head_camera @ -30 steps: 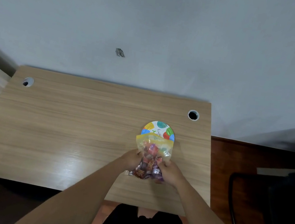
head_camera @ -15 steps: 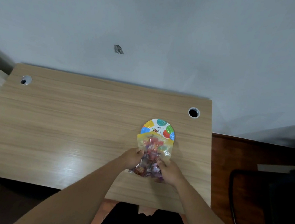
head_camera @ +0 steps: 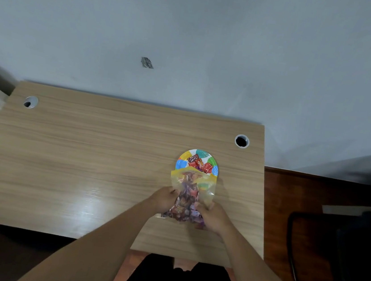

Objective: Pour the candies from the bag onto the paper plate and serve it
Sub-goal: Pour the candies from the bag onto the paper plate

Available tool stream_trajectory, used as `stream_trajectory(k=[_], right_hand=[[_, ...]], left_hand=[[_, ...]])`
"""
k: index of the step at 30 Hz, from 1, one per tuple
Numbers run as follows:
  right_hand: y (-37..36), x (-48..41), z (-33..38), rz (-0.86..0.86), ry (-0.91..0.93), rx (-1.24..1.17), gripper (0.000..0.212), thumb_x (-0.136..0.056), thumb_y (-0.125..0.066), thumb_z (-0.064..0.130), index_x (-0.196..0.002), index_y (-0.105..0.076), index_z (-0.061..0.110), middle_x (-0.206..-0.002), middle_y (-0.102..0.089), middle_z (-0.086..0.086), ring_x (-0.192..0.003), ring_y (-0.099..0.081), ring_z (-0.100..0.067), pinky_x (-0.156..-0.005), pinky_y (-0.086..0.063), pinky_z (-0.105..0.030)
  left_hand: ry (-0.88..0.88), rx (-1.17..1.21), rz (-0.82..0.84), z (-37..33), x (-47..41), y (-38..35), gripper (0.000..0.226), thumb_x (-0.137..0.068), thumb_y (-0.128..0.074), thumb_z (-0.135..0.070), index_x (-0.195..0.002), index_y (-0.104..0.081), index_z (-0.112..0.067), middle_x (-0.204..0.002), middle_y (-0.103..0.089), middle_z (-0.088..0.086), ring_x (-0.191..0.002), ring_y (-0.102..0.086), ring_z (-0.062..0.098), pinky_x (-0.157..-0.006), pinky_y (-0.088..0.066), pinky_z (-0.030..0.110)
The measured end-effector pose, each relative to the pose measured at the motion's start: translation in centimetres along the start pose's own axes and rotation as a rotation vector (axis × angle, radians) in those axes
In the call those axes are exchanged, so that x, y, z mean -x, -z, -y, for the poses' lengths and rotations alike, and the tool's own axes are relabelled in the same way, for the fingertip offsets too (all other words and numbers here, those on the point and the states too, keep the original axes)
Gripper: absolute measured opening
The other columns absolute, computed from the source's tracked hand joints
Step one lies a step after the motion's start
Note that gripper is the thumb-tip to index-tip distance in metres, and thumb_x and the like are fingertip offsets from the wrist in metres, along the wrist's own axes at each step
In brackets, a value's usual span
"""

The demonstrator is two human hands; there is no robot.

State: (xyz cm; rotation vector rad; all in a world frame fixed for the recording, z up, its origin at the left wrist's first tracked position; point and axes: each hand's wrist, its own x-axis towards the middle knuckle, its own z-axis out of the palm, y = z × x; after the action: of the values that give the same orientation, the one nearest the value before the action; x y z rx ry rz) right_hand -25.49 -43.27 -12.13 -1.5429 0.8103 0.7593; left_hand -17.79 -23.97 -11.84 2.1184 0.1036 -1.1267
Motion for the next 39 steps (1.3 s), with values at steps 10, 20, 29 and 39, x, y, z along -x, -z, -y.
stream_trajectory(k=[10,20,29,39], right_hand=[[0.1,-0.3,-0.7,-0.042,0.098,0.054,0.016,-0.097,-0.08,0.014,-0.109,-0.082,0.003,-0.092,-0.079,-0.013,-0.071,-0.068,-0.02,-0.055,-0.056,-0.02],[0.2,-0.3,-1.6,-0.004,0.058,0.028,0.017,-0.096,-0.082,0.028,-0.106,-0.081,0.015,-0.091,-0.081,-0.005,-0.078,-0.077,-0.027,-0.063,-0.064,-0.037],[0.5,-0.3,-2.0,-0.077,0.117,0.051,0.024,-0.098,-0.078,0.031,-0.099,-0.082,0.008,-0.091,-0.086,-0.006,-0.076,-0.072,-0.013,-0.066,-0.052,-0.023],[1.4,0.7,-1.7,-0.112,0.16,0.095,0.025,-0.1,-0.077,0.026,-0.113,-0.08,0.005,-0.104,-0.084,-0.014,-0.07,-0.067,-0.007,-0.049,-0.045,-0.008]], left_hand=[[0.045,0.163,0.031,1.7,-0.6,-0.6,0.03,-0.103,-0.071,-0.027,-0.101,-0.081,0.001,-0.086,-0.072,0.003,-0.07,-0.064,0.009,-0.066,-0.047,0.021],[0.055,0.13,-0.008,2.1,-0.7,-1.0,0.028,-0.102,-0.07,-0.026,-0.1,-0.075,0.001,-0.082,-0.064,0.007,-0.073,-0.056,0.017,-0.064,-0.043,0.027],[0.006,0.261,0.018,2.5,-0.2,-0.7,0.02,-0.098,-0.073,-0.016,-0.114,-0.084,-0.011,-0.108,-0.084,0.012,-0.087,-0.069,0.016,-0.08,-0.052,0.029],[-0.113,0.351,0.027,2.6,0.5,-0.5,0.024,-0.097,-0.079,-0.014,-0.118,-0.081,-0.006,-0.118,-0.082,0.016,-0.095,-0.07,0.016,-0.085,-0.053,0.03]])
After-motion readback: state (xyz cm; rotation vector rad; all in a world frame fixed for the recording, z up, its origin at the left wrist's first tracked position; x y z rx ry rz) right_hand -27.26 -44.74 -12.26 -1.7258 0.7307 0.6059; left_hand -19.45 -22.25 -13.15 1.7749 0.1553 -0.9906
